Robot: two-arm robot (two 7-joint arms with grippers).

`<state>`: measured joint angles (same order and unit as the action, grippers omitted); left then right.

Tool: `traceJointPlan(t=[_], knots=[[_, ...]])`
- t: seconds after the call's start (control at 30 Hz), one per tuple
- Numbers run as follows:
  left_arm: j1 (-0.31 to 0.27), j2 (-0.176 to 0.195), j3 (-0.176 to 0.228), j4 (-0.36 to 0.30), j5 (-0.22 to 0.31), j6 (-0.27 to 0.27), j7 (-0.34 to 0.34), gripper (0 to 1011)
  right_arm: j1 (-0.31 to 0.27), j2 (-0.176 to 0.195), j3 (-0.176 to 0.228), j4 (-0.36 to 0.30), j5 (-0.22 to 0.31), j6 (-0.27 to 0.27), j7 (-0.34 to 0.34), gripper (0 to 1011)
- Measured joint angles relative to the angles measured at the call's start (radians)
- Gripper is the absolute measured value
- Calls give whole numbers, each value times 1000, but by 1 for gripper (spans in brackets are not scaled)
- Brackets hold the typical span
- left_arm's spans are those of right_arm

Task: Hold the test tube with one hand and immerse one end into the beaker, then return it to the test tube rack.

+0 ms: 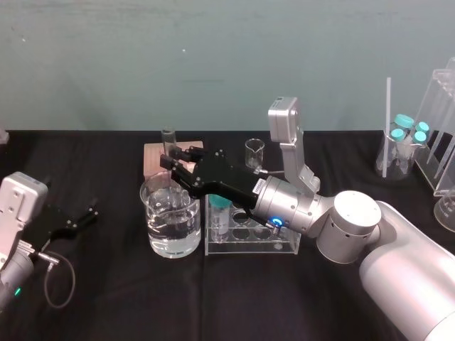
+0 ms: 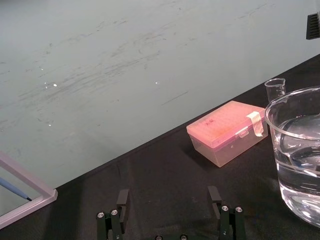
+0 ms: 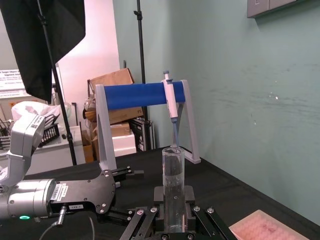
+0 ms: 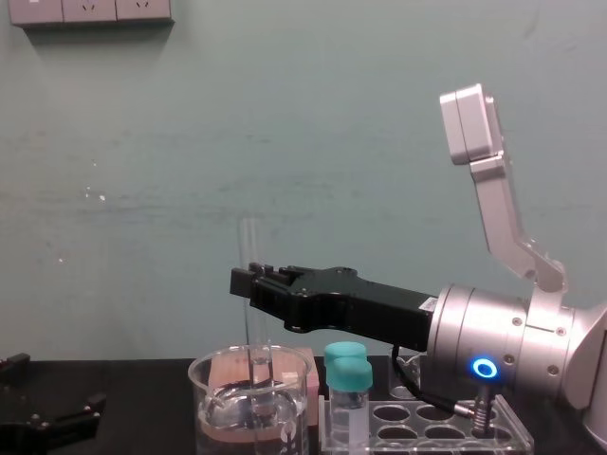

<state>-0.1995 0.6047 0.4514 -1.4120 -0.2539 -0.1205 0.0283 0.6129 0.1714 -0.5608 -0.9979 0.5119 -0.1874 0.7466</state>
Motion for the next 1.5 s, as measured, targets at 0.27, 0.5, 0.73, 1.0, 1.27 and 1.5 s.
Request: traceJointPlan(t=[0.27, 0.5, 0.73, 1.0, 1.27, 1.5], knots=[[0, 0, 0, 0, 0, 0, 0, 1000, 0, -1, 0, 0, 0, -1, 0, 226], [0, 0, 0, 0, 0, 0, 0, 1000, 1, -1, 0, 1, 0, -1, 0, 227], [0, 0, 0, 0, 0, 0, 0, 1000, 2, -1, -1, 2, 0, -1, 0, 226], [0, 0, 0, 0, 0, 0, 0, 1000, 1, 1, -2, 0, 0, 0, 0, 227], [0, 0, 0, 0, 0, 0, 0, 1000, -1, 1, -2, -2, 0, 2, 0, 226], [0, 0, 0, 0, 0, 0, 0, 1000, -1, 1, -2, -2, 0, 3, 0, 227]])
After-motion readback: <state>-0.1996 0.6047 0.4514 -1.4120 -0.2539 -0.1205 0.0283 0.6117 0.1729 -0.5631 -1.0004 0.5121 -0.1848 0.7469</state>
